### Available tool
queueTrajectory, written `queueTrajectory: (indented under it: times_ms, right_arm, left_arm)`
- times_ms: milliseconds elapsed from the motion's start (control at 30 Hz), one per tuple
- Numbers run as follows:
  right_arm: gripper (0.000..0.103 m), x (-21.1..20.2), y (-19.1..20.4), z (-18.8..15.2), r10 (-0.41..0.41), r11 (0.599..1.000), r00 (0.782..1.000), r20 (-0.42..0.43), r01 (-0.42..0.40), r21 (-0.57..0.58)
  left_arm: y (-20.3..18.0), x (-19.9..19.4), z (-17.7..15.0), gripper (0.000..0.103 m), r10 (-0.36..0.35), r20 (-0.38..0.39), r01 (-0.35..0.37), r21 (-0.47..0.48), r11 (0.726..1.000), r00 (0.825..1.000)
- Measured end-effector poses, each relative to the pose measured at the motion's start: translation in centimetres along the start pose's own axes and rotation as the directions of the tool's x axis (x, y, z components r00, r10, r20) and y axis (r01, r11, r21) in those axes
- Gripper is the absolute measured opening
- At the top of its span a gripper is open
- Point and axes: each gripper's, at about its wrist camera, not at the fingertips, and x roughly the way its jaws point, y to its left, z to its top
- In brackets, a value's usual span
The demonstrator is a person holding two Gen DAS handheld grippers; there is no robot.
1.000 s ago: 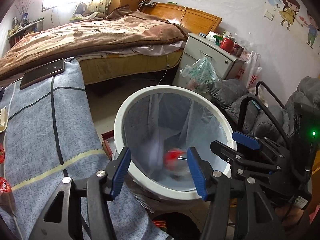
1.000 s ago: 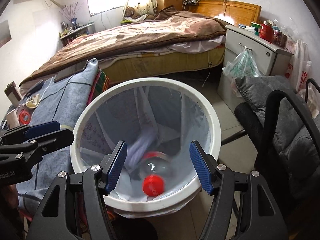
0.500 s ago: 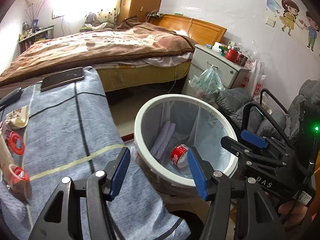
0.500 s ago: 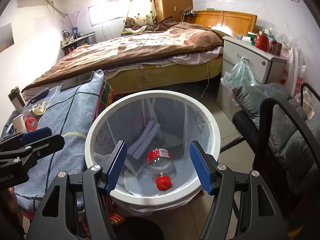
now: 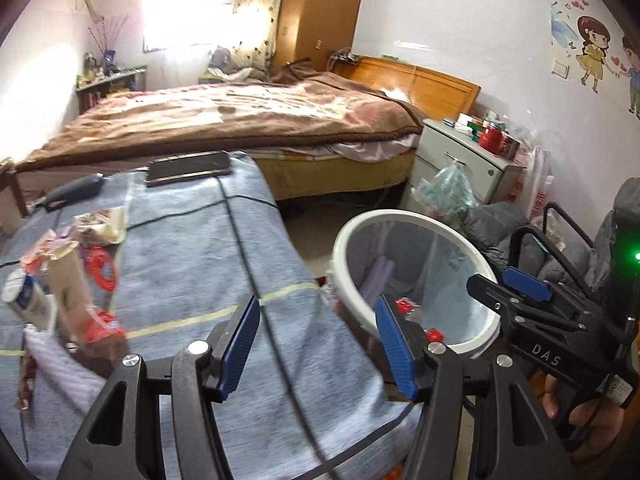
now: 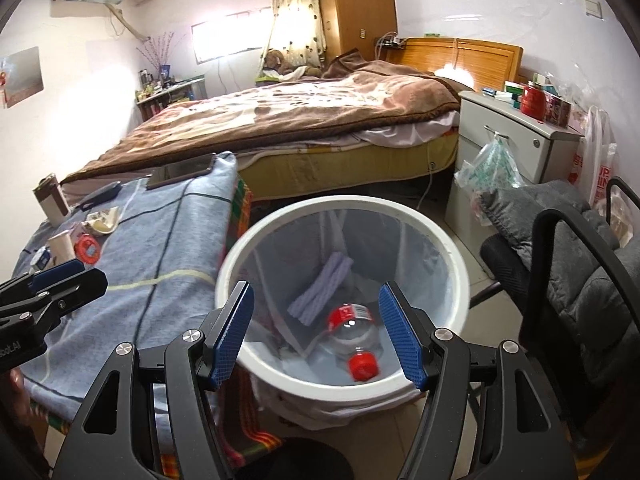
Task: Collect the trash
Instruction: 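Move both grippers back to the table toward the remaining trash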
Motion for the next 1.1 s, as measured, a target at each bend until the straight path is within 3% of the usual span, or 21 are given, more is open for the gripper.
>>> queueTrajectory:
  times_ms: [533,1100]
  right_arm:
    - [0.066,-0.5,7.5,-0.4,0.155,0.983,0.987,0.052,-0.149,-0.106]
    - [0.066,0.3,16.7,-1.5,0.316,0.917,0.949,0.005,-0.304,-0.258]
  left_arm:
    - [7.6,-5.0,-2.9,0.064,0.157,0.068,-0.150,-0.102,0.983,0.985]
    - [17.2,-9.5,-6.7,0.066,0.330,0.040,-0.311,-0.247,0.918,0.943]
